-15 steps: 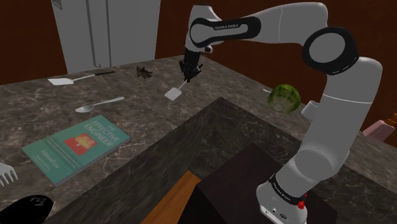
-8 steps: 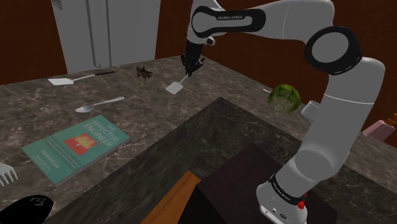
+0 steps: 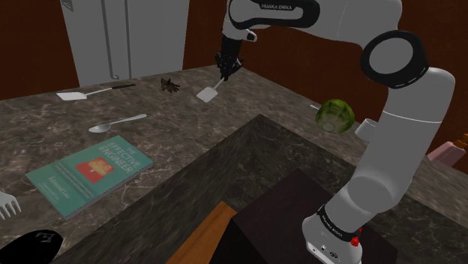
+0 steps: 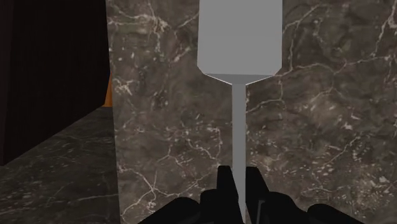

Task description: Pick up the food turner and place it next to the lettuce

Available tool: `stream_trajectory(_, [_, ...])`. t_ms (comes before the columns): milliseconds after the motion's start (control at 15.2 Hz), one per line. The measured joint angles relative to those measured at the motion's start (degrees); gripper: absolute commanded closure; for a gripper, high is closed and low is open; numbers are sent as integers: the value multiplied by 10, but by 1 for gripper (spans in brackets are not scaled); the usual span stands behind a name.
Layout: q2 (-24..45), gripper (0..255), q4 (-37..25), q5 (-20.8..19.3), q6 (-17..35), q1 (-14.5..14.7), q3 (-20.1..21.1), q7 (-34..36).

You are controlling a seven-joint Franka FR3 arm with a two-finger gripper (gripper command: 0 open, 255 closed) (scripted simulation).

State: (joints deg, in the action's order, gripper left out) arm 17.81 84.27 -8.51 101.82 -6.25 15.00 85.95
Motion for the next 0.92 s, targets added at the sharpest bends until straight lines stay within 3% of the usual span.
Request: stream_trajectory(924, [16, 255, -131, -3, -115, 9, 1, -9])
